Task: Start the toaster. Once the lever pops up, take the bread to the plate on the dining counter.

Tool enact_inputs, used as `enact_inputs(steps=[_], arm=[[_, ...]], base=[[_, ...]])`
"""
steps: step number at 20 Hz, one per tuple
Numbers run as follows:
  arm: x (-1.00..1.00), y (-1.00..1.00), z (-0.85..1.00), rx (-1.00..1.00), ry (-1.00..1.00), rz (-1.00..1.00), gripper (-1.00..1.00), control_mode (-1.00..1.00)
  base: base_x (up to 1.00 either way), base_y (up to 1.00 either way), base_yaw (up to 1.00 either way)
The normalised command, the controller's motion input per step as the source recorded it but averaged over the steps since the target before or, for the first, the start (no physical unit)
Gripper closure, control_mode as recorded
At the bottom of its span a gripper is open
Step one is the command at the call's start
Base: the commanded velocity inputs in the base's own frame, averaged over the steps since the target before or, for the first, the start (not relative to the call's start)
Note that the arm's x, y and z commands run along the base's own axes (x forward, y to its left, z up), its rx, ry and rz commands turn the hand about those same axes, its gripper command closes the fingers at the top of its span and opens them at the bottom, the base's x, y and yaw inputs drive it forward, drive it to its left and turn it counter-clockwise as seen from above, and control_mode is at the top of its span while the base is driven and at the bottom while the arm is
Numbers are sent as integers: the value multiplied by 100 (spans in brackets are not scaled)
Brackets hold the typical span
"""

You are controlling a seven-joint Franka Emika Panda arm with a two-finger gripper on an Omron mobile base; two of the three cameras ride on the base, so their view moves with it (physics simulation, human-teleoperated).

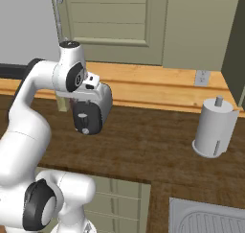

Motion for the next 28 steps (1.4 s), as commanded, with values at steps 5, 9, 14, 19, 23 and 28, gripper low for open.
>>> enact_inputs(steps=[5,9,14,19,23,28], arm=[[0,42,-6,-1,-1,0,-100,-100],[3,55,-21,-1,-4,0,-100,-100],[14,24,-30,0,-6,-3,100,-100],[21,17,-32,0,-4,-4,100,-100],[28,7,-40,0,-4,-7,100,-100],[33,0,-27,0,-5,-16,100,-100]], base=[[0,0,0],[0,0,0],[0,0,0],[0,0,0],[0,0,0],[0,0,0]])
